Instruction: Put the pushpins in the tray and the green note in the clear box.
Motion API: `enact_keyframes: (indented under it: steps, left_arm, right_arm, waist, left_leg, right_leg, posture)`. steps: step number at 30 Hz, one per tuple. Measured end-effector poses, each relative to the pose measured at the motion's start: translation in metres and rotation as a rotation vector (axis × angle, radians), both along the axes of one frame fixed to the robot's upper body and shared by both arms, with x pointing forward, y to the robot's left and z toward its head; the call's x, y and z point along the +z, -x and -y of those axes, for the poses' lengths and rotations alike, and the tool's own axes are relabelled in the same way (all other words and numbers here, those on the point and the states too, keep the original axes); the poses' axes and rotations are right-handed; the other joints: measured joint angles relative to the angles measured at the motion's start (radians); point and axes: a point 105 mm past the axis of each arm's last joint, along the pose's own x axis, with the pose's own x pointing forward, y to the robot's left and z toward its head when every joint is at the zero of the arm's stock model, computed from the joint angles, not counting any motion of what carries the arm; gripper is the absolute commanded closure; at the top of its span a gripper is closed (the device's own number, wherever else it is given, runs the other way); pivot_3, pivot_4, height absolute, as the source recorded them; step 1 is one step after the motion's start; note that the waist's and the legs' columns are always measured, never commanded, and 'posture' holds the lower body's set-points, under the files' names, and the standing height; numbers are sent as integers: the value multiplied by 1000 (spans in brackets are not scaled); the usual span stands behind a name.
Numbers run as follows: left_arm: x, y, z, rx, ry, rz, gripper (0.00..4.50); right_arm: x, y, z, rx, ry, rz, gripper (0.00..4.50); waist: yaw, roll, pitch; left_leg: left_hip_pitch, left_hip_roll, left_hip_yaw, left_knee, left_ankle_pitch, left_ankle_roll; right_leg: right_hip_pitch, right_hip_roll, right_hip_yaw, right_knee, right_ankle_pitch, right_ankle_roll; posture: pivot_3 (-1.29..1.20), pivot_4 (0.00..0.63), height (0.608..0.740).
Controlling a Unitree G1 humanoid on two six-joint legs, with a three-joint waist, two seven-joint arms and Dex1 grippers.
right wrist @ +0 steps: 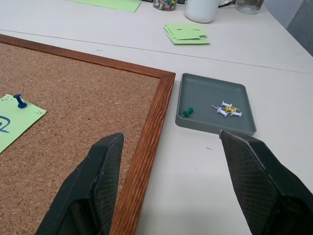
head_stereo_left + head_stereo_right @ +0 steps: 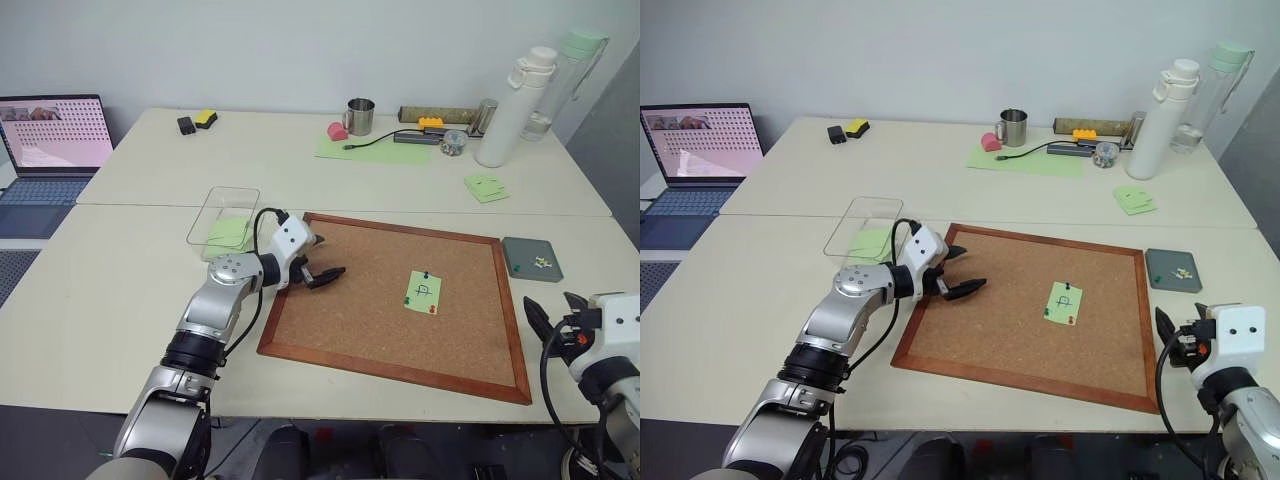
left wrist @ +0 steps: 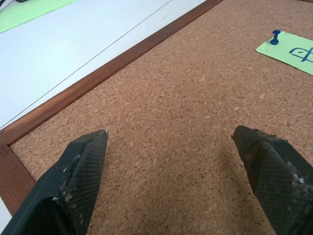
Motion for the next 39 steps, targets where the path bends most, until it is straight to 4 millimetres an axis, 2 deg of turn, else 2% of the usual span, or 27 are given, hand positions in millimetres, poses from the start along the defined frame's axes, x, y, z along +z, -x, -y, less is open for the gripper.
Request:
enact_keyframes:
  steps: [22,26,30,35,39]
  left_arm:
    - [4,4,1,-19,50,-47,173]
    - [18,12,7,-80,151,-91,827]
    - [30,28,17,-174,202,-135,1633]
    - [22,37,22,-222,157,-165,2659]
    - [11,41,29,-246,107,-170,3425]
  right_arm:
    - [5,-2,-8,40,-29,20,1243]
    - [5,-2,-11,62,-33,15,1177]
    - [4,-10,-32,178,-47,1,1177]
    - [12,-24,-52,288,-38,21,1177]
    - [9,-39,-65,355,-55,8,1177]
  waist:
    - [0,0,0]
    - [0,0,0]
    - [-1,0,0]
    - [-2,0,0]
    - [-1,0,0]
  left_leg:
    - [0,0,0,0,0,0]
    - [0,1,0,0,0,0]
    - [1,0,0,0,0,0]
    - [1,0,1,1,0,0]
    - [1,0,0,1,0,0]
  right_leg:
    - [0,0,0,0,0,0]
    - [0,0,0,0,0,0]
    - [0,0,0,0,0,0]
    - [0,1,0,1,0,0]
    - [0,1,0,1,0,0]
  posture:
    - [0,150,740]
    - [0,150,740]
    - [0,150,740]
    - [0,150,740]
    - [0,150,740]
